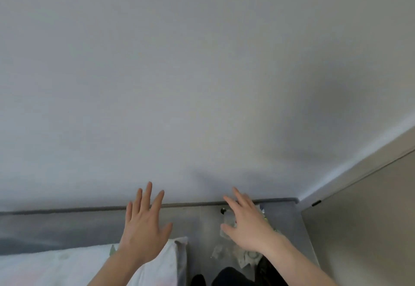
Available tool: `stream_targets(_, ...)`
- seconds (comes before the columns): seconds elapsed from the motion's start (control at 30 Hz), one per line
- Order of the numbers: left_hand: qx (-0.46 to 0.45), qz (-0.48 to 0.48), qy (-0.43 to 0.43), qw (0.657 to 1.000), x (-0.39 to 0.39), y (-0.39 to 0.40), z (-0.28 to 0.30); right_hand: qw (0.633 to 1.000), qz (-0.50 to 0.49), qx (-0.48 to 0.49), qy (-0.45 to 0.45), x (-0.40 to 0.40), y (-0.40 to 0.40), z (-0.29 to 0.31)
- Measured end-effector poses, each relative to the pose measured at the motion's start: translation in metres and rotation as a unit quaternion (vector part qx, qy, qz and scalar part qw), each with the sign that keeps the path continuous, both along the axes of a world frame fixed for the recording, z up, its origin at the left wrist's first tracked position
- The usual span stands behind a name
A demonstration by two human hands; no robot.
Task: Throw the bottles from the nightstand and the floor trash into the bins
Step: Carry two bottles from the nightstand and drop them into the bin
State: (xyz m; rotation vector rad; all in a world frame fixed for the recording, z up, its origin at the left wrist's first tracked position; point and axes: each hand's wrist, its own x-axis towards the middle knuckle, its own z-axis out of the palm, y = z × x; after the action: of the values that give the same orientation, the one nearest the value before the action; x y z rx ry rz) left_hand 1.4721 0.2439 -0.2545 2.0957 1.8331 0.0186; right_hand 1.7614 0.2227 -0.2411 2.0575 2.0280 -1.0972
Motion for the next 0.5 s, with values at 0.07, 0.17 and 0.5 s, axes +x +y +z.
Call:
stream_targets(0.07, 0.01, 0.034, -0.019, 0.999, -0.016, 0.009, 0.003, 1.0, 0.029, 0.004, -0.003, -0.013, 0.024, 0.011)
stream_targets(0.17, 0.022, 0.084, -0.036, 0.996, -0.036, 0.023, 0.009, 0.997, 0.071, 0.013, 0.005, -0.03, 0.062, 0.029)
stream_targets(0.5, 0.055, 0.216, -0.029, 0.974, -0.084, 0.102, 0.035, 0.974, 0.22, 0.044, 0.03, -0.085, 0.2, 0.061)
